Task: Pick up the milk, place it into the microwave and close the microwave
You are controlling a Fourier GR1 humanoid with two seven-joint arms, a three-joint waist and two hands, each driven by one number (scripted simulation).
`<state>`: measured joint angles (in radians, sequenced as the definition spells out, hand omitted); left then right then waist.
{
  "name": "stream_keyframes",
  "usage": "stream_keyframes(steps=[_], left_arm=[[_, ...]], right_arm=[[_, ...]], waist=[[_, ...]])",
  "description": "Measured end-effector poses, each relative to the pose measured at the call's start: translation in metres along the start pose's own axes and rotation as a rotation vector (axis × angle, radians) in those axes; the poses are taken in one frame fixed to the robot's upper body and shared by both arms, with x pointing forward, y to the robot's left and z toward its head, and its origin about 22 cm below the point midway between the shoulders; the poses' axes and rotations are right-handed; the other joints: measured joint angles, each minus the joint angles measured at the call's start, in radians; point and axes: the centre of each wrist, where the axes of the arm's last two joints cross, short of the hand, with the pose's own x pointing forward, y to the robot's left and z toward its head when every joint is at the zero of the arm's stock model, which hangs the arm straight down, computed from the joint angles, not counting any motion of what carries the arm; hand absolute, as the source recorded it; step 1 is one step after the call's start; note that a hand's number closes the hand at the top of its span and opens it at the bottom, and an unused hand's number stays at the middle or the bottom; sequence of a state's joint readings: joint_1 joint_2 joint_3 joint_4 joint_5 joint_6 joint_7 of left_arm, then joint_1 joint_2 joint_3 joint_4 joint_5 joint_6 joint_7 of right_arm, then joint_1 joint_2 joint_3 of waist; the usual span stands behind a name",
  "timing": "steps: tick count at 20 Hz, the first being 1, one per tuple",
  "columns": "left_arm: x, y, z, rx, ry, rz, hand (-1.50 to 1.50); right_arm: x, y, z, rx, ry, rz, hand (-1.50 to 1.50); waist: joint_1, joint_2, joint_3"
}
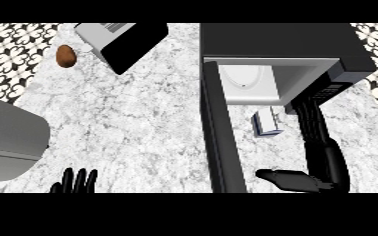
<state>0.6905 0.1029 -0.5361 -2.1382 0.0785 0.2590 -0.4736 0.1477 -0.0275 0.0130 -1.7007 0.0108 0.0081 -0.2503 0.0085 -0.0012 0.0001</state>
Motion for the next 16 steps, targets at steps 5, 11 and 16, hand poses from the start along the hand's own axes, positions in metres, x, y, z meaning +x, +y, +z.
stream_keyframes(steps=[5,11,16], left_arm=[[-0.004,0.001,0.007,0.011,-0.012,-0.008,-1.50],[-0.004,0.001,0.019,0.021,-0.017,-0.018,-1.50],[0.004,0.004,0.026,0.019,-0.003,-0.021,-1.50]], right_arm=[[-0.035,-0.003,-0.003,-0.066,0.022,0.020,-1.50],[-0.073,-0.009,0.003,-0.136,0.055,0.058,-1.50],[-0.101,-0.024,0.001,-0.152,0.072,0.078,-1.50]], waist=[[0.001,0.001,0.000],[0.001,0.001,0.000],[0.003,0.001,0.001]])
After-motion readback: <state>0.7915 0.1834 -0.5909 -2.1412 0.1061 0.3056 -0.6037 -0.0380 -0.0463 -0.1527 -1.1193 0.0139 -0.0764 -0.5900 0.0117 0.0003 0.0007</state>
